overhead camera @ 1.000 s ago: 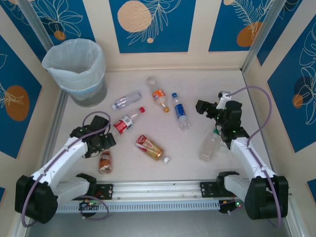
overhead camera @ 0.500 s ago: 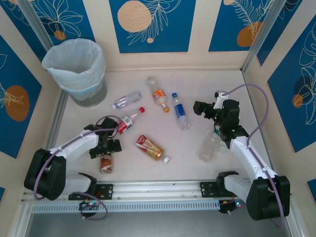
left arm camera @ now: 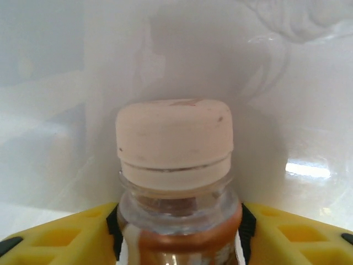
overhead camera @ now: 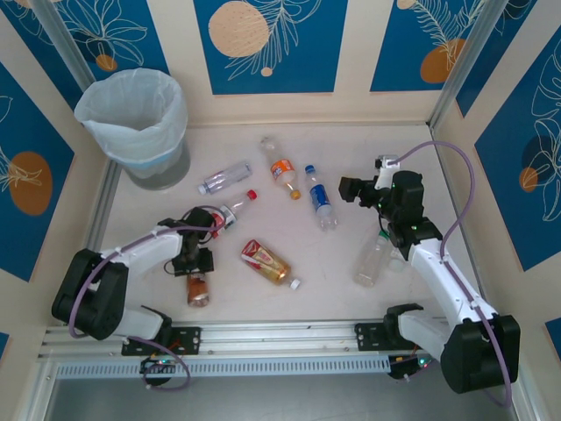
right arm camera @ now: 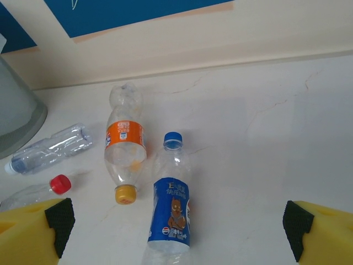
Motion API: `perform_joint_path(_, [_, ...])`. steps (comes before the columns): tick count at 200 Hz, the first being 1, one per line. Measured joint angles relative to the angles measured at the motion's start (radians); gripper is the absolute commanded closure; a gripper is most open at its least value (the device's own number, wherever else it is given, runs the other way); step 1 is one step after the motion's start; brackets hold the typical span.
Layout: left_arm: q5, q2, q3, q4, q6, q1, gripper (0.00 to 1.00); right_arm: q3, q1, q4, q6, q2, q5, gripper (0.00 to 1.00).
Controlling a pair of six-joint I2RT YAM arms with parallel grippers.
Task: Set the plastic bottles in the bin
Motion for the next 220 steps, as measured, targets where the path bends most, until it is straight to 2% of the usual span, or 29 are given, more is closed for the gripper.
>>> perform_joint_path(35, [-0.023, -0.006, 0.0, -0.003, 0.01, -0.002, 0.64, 0.031, 0.021, -0.005, -0.018, -0.003, 0.0, 0.01])
perform_joint_path(52, [-0.037, -0.02, 0.0, -0.01, 0.011, -0.002, 0.74, 0.034, 0.031, -0.003, -0.017, -0.003, -0.001, 0.01])
perform_joint_path(71, [-0.057, -0.048, 0.0, -0.027, 0.008, -0.002, 0.79, 0.034, 0.04, -0.004, -0.017, -0.003, -0.005, 0.01])
perform_joint_path(96, [-0.09, -0.091, 0.001, -0.054, -0.002, -0.002, 1.0, 0.039, 0.05, -0.003, -0.017, -0.003, -0.007, 0.01])
perform_joint_path(173, [-0.159, -0.297, 0.1, -0.071, -0.074, -0.002, 1.0, 0.04, 0.058, 0.04, 0.054, -0.003, -0.011, 0.01])
perform_joint_path(220, [-0.232, -0.406, 0.194, 0.096, -0.077, -0.002, 1.0, 0.036, 0.064, 0.128, 0.12, -0.003, -0.019, 0.01])
